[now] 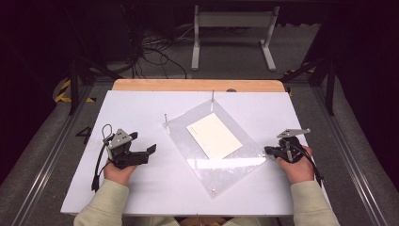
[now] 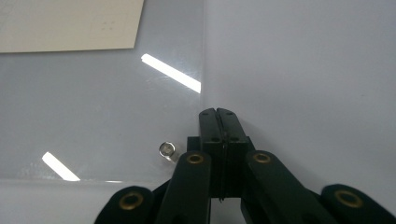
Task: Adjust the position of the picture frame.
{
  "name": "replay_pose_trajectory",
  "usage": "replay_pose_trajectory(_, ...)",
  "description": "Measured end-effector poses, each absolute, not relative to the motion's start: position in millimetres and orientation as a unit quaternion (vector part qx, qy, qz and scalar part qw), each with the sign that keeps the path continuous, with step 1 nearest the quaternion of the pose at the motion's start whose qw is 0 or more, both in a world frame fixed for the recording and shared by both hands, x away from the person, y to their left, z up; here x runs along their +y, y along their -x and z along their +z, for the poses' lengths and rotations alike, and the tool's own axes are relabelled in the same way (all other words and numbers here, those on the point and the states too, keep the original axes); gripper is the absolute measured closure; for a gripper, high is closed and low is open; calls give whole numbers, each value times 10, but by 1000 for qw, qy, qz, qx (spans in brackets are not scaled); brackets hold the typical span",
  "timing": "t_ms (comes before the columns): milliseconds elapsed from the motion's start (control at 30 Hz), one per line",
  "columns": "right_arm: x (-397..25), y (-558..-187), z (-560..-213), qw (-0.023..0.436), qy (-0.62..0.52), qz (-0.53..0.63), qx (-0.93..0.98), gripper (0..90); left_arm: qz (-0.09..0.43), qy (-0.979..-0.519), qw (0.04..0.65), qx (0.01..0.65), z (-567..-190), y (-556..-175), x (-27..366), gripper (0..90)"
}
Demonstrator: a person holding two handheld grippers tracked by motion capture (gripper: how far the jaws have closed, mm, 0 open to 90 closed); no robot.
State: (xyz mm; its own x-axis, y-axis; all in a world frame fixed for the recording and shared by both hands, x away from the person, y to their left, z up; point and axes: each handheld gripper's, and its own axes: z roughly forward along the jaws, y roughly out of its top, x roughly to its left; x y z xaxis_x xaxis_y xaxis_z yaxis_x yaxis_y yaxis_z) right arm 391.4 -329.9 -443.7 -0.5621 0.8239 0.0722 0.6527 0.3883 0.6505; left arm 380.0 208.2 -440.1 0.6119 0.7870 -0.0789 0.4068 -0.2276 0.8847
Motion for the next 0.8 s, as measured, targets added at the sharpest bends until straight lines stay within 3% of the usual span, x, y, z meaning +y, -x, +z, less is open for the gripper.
replay_pose_trajectory(800,-2581,-3590,-4420,-7,-307,316,898,899,197,-759,479,394,-4402,-3803,2079,97)
